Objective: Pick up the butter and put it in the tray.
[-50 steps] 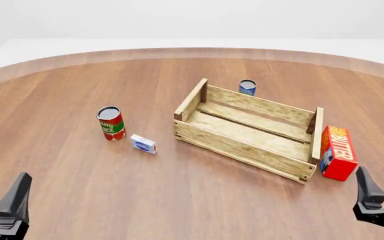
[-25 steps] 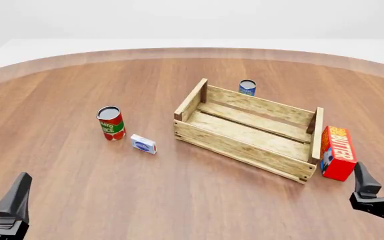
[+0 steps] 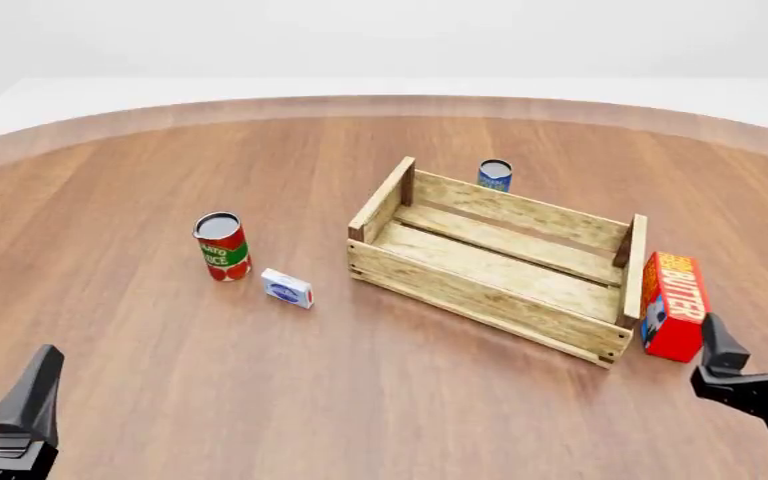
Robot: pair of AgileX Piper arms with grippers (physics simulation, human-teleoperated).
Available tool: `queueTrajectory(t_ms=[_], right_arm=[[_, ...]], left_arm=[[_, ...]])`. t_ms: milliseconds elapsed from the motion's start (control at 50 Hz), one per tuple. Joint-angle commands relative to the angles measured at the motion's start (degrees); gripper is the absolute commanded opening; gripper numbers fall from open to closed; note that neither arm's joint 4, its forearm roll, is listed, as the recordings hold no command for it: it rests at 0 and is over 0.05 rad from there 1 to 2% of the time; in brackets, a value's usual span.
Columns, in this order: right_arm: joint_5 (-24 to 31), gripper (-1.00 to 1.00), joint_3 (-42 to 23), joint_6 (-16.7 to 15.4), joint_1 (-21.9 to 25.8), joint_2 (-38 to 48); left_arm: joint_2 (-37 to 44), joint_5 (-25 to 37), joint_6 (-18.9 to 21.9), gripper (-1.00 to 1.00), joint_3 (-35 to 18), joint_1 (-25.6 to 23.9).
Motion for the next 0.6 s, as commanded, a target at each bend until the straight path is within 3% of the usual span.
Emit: queueTrajectory(t_ms=[20, 600], right_arm=[[-8.19, 1.00, 0.01, -0.14, 0.14, 9.00], [-19.76, 1.00, 0.03, -0.83, -0.23, 22.45]], left_arm=[[0.00, 0.00, 0.00, 1.00, 0.00, 0.00], [0.00, 0.00, 0.00, 1.00, 0.00, 0.00]])
